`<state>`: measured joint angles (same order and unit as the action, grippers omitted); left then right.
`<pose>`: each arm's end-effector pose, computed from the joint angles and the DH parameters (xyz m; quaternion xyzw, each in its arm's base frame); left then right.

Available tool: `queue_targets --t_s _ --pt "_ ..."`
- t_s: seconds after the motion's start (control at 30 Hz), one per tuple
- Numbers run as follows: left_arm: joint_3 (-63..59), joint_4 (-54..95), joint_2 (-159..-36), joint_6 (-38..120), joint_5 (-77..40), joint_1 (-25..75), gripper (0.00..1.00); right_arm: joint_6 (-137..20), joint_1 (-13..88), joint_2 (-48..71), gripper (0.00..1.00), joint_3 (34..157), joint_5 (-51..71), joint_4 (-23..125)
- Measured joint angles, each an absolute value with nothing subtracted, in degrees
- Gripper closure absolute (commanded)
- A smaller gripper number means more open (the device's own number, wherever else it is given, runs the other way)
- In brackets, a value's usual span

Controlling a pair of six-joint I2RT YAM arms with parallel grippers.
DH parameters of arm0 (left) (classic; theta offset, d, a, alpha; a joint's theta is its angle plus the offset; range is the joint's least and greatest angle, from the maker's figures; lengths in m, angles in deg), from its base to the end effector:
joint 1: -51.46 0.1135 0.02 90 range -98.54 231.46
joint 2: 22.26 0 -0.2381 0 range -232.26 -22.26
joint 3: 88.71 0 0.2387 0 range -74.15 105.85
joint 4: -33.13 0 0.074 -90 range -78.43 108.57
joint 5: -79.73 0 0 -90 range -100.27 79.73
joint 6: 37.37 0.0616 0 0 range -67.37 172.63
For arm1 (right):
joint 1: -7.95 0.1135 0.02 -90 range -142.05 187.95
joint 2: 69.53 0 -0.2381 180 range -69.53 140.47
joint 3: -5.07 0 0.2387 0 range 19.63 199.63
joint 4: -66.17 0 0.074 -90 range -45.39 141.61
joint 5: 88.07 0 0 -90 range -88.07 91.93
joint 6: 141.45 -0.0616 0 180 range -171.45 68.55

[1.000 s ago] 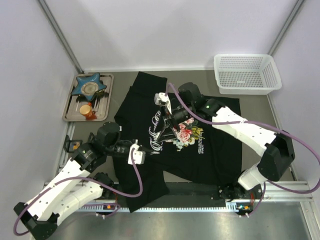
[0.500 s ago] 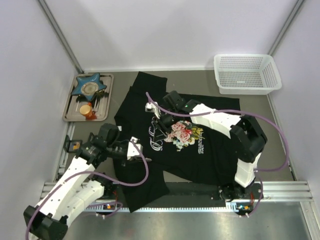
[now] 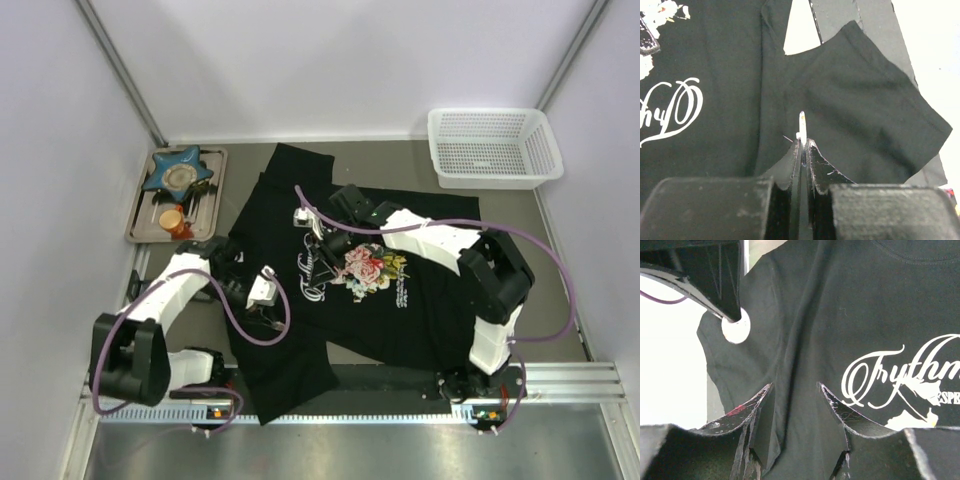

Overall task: Pin the brooch onto the clothing
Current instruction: Open the brooch.

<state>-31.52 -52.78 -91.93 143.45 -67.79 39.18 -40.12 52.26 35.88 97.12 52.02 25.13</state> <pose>0.1401 -0.0837 0.1793 0.6628 0.5712 -0.4121 0.2541 0.2401 0.3004 0.1956 -0.5170 0.7025 0.4651 0.1512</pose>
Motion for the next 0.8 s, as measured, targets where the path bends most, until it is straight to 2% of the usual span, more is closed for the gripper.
queue_targets --t_s 0.17,0.43,0.8 --pt "-27.2 -56.1 -101.7 154.0 -66.9 40.5 1.0 -41.2 50.5 35.9 0.62 96.9 53.7 25.4" --pt "-17.6 -56.5 -118.0 150.7 -68.0 40.8 1.0 -45.3 45.4 36.8 0.63 96.9 55.8 25.4" --pt "-13.9 -56.6 -123.1 146.3 -69.2 40.9 1.0 -48.5 43.3 36.9 0.64 93.9 56.5 25.8"
